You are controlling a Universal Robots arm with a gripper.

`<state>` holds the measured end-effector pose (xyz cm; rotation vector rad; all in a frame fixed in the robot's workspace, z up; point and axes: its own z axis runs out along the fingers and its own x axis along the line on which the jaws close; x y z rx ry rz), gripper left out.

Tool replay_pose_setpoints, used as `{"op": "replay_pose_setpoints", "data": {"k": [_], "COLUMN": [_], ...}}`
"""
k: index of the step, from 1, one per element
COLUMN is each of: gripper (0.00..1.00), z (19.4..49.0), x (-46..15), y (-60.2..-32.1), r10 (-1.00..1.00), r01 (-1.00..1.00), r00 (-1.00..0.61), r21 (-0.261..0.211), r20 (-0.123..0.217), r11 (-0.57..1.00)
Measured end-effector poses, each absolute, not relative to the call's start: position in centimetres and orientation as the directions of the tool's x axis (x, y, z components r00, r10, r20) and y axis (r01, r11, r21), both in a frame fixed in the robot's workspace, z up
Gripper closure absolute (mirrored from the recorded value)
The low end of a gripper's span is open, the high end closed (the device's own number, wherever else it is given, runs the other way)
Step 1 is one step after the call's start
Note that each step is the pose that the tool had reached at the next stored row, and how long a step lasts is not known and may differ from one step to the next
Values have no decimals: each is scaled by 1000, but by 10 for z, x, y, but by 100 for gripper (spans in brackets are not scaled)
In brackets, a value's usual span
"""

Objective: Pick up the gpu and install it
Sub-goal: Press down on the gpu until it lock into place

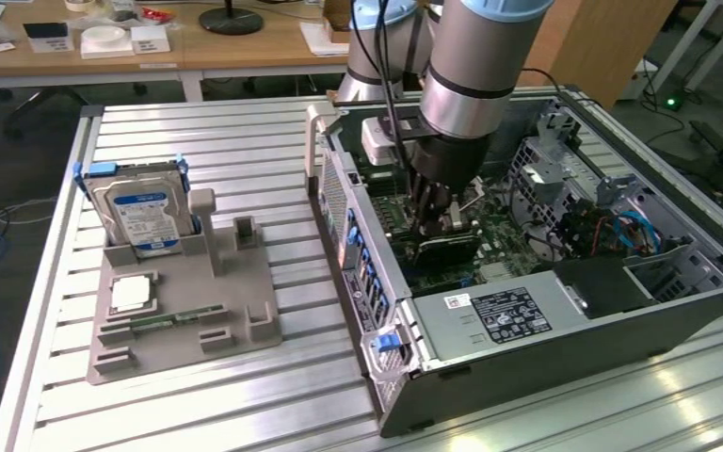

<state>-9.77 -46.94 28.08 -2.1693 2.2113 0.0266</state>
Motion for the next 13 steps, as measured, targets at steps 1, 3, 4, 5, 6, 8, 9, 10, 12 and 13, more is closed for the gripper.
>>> {"op": "replay_pose_setpoints", "data": {"k": [1,3,4,5,6,8,9,10,12,13], "gripper": [89,89,89,89,89,89,89,89,89,89], "z": [281,281,281,281,281,281,281,281,281,281], "x": [-99,-99,-99,-99,-99,-98,-98,-98,-98,-98], "y": [-469,-469,-469,-469,-469,-470,-471,-471,-474,-477], "r10": [-999,-999,-999,-999,-999,-999,-999,-999,-999,-999], "r01": [-1000,-1000,-1000,-1000,-1000,-1000,-1000,-1000,-1000,-1000], "r00": [-15,-15,-15,-15,-16,-16,-17,-17,-17,-17], "r21": [-18,-18,-18,-16,-8,10,17,21,23,23], "r20": [-43,-43,-44,-43,-43,-43,-43,-43,-43,-43], "r11": [16,16,16,16,16,16,16,16,16,16]}}
